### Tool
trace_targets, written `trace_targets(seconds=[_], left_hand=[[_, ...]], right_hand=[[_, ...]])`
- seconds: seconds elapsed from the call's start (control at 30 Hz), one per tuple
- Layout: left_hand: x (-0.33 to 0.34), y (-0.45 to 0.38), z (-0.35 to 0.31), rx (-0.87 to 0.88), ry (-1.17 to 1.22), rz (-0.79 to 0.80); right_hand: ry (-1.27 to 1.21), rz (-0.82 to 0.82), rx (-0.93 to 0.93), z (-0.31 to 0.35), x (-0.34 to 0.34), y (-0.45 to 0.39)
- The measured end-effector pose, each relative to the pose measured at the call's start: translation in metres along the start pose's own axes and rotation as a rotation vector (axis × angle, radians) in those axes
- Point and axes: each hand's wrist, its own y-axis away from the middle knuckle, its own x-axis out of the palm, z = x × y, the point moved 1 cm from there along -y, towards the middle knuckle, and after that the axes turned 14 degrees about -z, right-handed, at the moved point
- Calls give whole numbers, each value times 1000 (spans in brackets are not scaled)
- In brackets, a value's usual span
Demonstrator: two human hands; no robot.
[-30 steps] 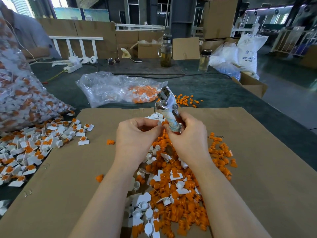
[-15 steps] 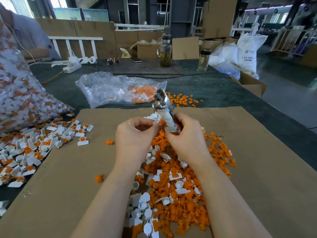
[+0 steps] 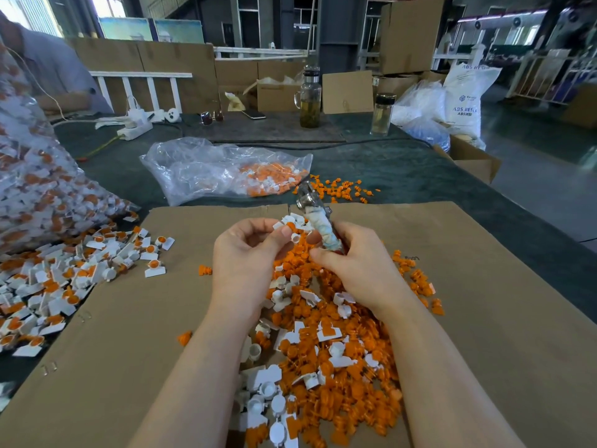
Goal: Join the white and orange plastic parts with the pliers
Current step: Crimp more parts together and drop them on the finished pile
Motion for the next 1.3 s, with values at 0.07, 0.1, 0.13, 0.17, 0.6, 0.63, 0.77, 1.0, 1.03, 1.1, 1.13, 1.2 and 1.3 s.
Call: trace_targets(seconds=[0.07, 0.1, 0.13, 0.17, 0.6, 0.63, 0.77, 1.0, 1.03, 1.1, 1.13, 1.2, 1.3], left_hand=[[-1, -1, 0, 12, 9, 0], [-2, -1, -1, 17, 11, 1], [-2, -2, -1, 22, 15, 3], [-3, -2, -1, 24, 25, 4], [-8, -7, -3, -15, 124, 55], [-8, -7, -3, -20, 132, 55], [-8, -7, -3, -24, 156, 45], [-7, -9, 0, -26, 162, 30], [-7, -9, 0, -27, 161, 26], [-7, -10, 1, -29, 164, 23], [-7, -10, 1, -31, 171, 24], [-8, -10, 1, -43, 180, 28], [-10, -10, 0, -103, 178, 31]], right_hand=[[8, 47, 5, 0, -2, 0], [13, 70, 8, 0, -3, 1], [17, 93, 13, 0, -4, 1], [21, 117, 18, 0, -4, 2], [94, 319, -22, 1, -3, 1], [102, 311, -41, 0, -2, 2], [146, 281, -97, -1, 1, 2], [195, 276, -121, -2, 5, 1], [211, 270, -127, -3, 6, 1], [230, 254, -135, -3, 8, 1], [233, 249, -136, -4, 8, 1], [237, 243, -135, -4, 9, 1], [232, 218, -150, -5, 10, 1]])
